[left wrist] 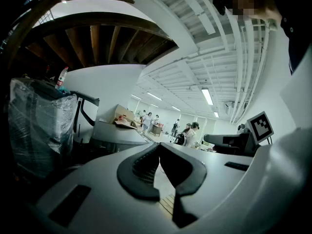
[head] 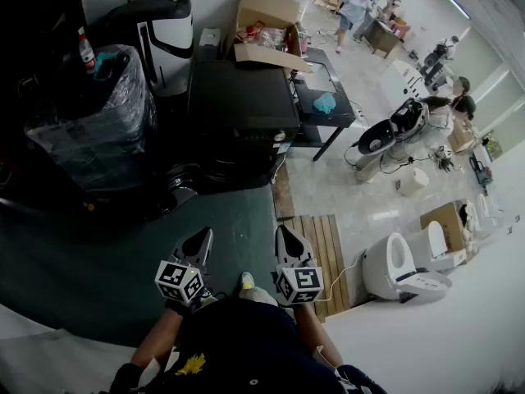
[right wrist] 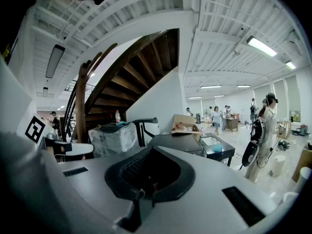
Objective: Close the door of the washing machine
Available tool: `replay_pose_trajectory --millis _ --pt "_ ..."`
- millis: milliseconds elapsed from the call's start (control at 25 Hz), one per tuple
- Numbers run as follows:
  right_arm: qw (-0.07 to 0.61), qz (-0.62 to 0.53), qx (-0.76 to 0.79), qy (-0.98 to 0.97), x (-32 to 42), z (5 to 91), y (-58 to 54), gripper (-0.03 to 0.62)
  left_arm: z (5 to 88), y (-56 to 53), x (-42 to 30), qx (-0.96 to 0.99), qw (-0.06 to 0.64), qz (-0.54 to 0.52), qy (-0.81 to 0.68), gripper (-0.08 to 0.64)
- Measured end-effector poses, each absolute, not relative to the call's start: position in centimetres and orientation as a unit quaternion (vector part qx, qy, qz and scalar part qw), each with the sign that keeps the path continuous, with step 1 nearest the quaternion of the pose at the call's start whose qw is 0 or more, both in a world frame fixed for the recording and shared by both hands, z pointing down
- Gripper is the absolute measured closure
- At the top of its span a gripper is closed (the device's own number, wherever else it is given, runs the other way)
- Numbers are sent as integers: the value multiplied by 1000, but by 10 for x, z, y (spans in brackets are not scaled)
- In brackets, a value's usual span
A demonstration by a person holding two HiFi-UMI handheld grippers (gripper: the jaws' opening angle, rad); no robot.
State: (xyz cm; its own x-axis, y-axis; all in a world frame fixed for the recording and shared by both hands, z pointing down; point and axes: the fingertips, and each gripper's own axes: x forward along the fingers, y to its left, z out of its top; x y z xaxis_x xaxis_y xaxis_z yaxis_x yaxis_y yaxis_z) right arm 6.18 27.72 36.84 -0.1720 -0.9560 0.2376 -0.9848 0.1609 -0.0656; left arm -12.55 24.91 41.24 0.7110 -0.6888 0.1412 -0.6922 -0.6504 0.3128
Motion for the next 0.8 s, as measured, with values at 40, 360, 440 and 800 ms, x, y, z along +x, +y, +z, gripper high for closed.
replay_pose_trajectory --millis 40,360,440,800 --pt "71 103 639 -759 63 368 280 566 411 252 -122 908 176 2 -379 543" --pt "70 103 643 -756 79 364 290 566 400 266 -100 909 181 -5 -375 541" --pt "73 98 644 -756 83 362 291 565 398 267 -96 910 175 -1 -376 541" --pt "81 78 630 -769 105 365 288 565 398 262 -71 914 156 5 -375 541"
